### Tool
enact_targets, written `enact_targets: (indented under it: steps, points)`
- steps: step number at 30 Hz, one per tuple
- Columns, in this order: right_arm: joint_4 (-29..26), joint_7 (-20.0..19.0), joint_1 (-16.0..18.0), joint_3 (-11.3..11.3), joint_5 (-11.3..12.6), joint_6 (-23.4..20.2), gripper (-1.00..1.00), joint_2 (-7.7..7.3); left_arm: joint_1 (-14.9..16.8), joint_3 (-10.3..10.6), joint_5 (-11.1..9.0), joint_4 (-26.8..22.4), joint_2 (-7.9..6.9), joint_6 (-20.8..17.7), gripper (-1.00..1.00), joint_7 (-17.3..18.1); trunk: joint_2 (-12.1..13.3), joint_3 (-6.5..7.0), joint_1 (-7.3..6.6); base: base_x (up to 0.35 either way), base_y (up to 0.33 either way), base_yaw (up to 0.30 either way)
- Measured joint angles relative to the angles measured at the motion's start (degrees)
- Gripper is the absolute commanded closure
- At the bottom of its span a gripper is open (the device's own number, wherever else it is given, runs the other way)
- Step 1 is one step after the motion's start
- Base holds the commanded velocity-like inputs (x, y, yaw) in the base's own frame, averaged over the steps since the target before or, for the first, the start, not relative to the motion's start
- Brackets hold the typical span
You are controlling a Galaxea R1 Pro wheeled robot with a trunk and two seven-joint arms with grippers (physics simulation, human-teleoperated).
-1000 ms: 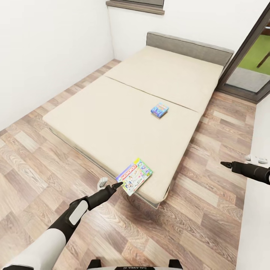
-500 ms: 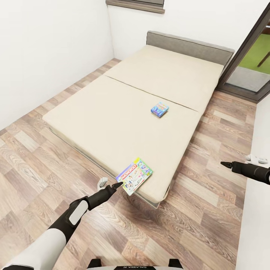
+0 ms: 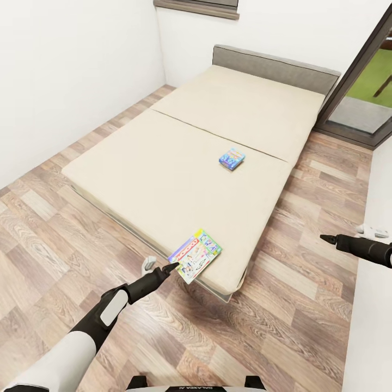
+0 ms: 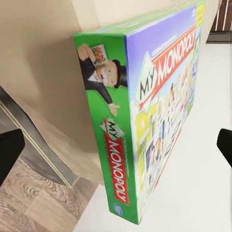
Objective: Put all the toys in the child's room - the three board games (two on the bed and one on the table), the two jigsaw puzzles on the table, and the tennis ball on the table - inside the toy box on the table in the child's room.
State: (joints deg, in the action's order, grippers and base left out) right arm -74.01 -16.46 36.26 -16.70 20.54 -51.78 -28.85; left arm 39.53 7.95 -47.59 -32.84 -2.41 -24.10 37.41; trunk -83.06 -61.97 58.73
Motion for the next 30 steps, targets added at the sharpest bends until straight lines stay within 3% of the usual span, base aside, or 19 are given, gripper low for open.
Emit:
enact_targets:
  steps: [14, 30]
  points:
    - [0.0, 0.0, 0.0, 0.0, 0.0, 0.0, -1.0, -0.06, 0.0, 0.0, 0.1, 0.0, 0.0, 0.3, -1.0, 0.9, 0.0, 0.0, 0.0, 0.0, 0.0, -0.131]
    - [0.0, 0.0, 0.0, 0.0, 0.0, 0.0, -1.0, -0.07, 0.0, 0.0, 0.2, 0.1, 0.0, 0.4, -1.0, 0.9, 0.0, 0.0, 0.0, 0.0, 0.0, -0.023]
